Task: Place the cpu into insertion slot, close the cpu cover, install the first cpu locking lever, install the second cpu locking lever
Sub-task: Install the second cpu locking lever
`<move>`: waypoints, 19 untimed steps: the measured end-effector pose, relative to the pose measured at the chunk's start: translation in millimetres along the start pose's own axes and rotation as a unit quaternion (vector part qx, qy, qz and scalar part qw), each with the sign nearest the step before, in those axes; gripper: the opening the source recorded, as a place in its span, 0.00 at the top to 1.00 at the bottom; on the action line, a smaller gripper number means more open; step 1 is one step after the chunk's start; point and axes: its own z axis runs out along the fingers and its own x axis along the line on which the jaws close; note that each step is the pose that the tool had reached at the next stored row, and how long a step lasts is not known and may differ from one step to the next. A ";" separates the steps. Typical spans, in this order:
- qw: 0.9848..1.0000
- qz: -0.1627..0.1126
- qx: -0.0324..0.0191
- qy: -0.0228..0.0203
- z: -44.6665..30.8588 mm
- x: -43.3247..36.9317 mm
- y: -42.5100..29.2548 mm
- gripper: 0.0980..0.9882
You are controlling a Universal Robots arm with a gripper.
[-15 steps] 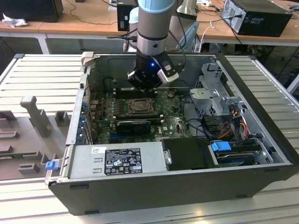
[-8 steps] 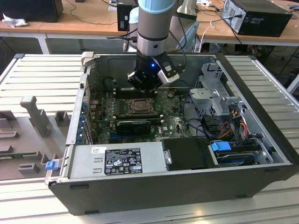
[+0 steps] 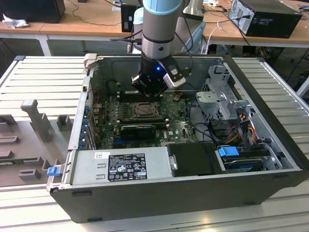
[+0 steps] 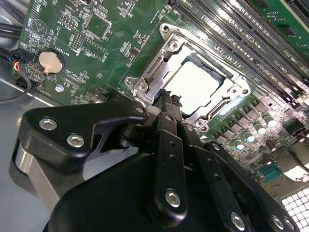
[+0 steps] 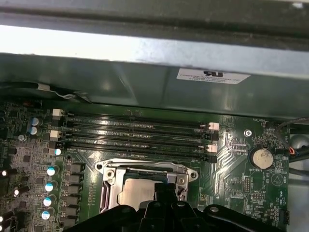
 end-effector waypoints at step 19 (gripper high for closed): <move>1.000 0.000 0.001 0.000 -17.1 2.0 -22.2 0.99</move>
